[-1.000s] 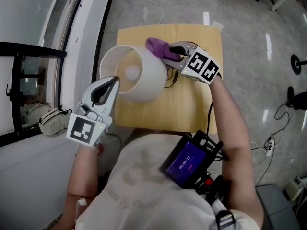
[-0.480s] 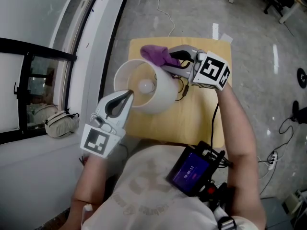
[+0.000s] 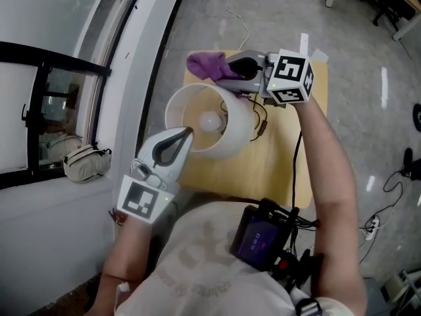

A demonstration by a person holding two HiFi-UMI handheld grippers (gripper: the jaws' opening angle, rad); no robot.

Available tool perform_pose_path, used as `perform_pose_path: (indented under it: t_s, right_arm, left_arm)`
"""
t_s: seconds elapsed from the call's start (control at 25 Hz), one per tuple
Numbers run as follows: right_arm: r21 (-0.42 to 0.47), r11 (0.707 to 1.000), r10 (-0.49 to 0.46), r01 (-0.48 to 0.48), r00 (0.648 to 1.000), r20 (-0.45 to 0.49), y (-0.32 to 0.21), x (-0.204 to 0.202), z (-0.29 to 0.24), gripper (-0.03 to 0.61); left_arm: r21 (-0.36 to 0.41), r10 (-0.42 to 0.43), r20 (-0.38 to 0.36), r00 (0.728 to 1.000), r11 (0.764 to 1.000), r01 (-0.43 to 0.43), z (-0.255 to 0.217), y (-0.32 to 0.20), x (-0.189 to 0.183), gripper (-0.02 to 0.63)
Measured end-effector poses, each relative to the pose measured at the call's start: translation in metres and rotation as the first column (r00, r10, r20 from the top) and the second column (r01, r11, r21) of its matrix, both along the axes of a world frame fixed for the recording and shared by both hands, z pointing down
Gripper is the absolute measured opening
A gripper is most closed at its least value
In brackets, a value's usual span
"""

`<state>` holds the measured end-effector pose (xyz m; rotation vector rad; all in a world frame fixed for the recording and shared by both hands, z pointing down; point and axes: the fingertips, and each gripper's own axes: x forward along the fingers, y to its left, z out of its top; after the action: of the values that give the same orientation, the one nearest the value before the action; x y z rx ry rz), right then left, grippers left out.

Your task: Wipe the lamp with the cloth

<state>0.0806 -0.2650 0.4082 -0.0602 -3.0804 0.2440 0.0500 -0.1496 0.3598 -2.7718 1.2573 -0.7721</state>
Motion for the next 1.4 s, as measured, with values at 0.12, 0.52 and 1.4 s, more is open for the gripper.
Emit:
perform_pose_path:
  t_s: [0.12,0.52,1.4]
  right_arm:
    - [-0.124,0.992,0.017,-0.025,0.998,-0.061,-0.011,0.003,0.035,0.110]
    - [-0.468,0.825,0.303,-0.317,0.947,-0.107,-0.018,0.045,0.121,0.110]
    - [-0.185,0.539,0.841,-0.821,0.534,0.082,0.164,0.053,-0.007,0.114]
  left_arm:
    - [0.003,0.000,-0.002,1.000,1.000,0.000,0.000,0.000,0.002,0.000]
    - [0.021,0.010,-0.012,1.000,1.000,-0.009,-0.002,-0.001,-0.003,0.000]
    - [0.088,0.357,-0.158,0.920,0.934,-0.347,-0.023,0.010,-0.013,0.000]
